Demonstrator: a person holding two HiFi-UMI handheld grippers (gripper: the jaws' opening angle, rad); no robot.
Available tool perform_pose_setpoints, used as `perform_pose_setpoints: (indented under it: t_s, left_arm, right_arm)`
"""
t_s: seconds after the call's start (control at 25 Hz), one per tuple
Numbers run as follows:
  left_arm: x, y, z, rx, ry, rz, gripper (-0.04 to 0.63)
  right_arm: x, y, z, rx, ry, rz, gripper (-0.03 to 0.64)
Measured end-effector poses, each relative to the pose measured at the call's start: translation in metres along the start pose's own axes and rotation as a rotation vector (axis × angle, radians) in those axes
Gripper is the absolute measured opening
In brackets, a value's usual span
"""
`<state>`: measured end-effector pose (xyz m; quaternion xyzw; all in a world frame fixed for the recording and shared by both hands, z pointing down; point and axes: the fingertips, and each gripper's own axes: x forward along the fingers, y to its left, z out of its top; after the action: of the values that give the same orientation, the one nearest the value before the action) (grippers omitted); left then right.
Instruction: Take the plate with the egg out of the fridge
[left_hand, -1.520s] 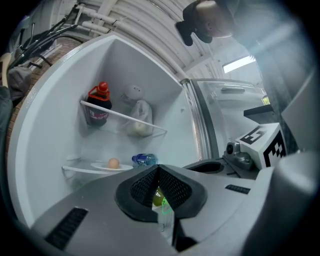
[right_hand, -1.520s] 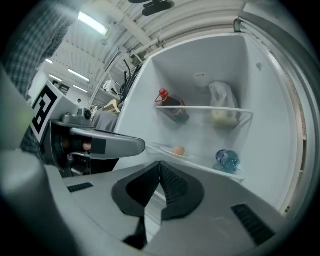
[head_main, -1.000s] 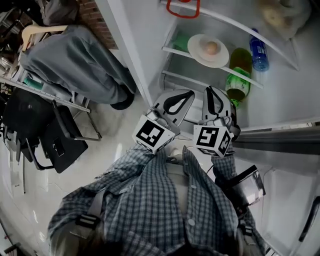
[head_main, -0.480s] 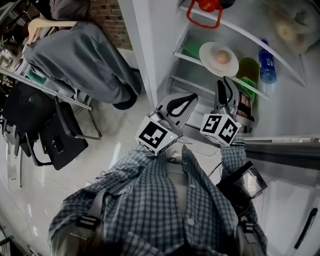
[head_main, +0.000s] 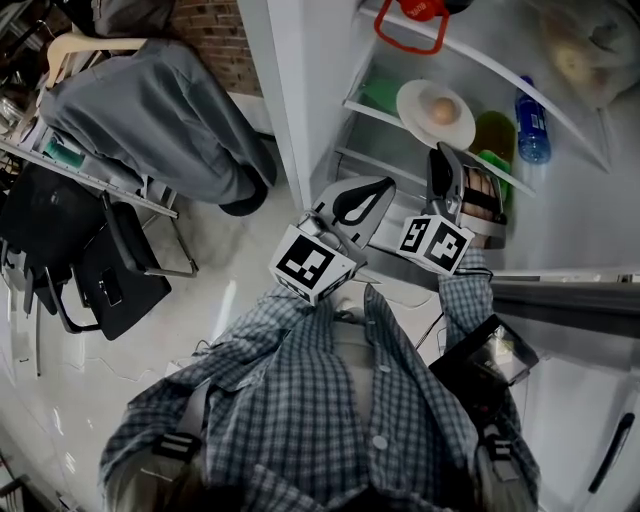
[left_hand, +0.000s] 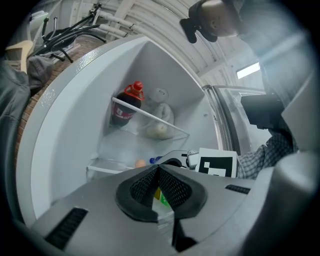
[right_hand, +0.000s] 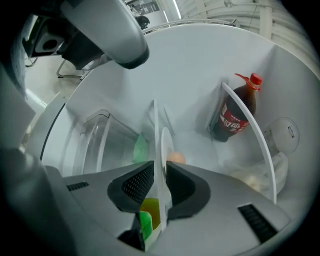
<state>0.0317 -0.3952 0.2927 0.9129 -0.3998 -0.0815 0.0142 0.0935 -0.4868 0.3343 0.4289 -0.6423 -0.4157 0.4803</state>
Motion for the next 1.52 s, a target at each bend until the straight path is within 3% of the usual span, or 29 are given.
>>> perform_pose_setpoints:
  t_s: [0.12, 0.24, 0.48, 0.72, 0.88, 1.08, 1.24, 1.36, 1.52]
  left_arm:
    - [0.004, 0.003, -0.002, 0.004, -0.004, 0.003, 0.006]
    - [0.006, 0.006, -0.001, 0.007, -0.004, -0.002, 0.006]
    - [0.011, 0.003, 0.004, -0.008, -0.001, -0.022, 0.006]
    - [0.023, 0.000, -0.007, -0.074, 0.009, -0.035, 0.006]
    - [0.032, -0.004, -0.014, -0.166, 0.023, -0.071, 0.006]
    - [0.043, 0.006, -0.024, -0.245, 0.063, -0.012, 0.008]
    - [0.051, 0.012, -0.021, -0.387, 0.021, -0.005, 0.018]
    - [0.053, 0.016, -0.016, -0.503, -0.031, -0.017, 0.116]
    - [0.058, 0.024, -0.021, -0.673, -0.053, -0.010, 0.132]
  right_arm:
    - [0.005, 0.000, 0.001, 0.008, -0.015, -0.012, 0.080]
    - [0.005, -0.003, 0.002, -0.002, -0.018, -0.028, 0.029]
    - [-0.005, -0.007, 0.002, -0.022, -0.002, -0.017, 0.023]
    - [-0.012, -0.004, -0.002, -0.022, -0.003, -0.014, 0.023]
    - [-0.020, -0.005, -0.004, -0.016, 0.000, -0.019, 0.023]
    - [-0.029, -0.008, -0.001, 0.005, -0.023, -0.044, 0.020]
    - [-0.033, -0.008, 0.000, 0.010, -0.029, -0.040, 0.020]
    - [-0.035, -0.008, 0.000, 0.013, -0.035, -0.044, 0.020]
    - [-0.039, -0.007, 0.002, 0.004, -0.038, -0.048, 0.020]
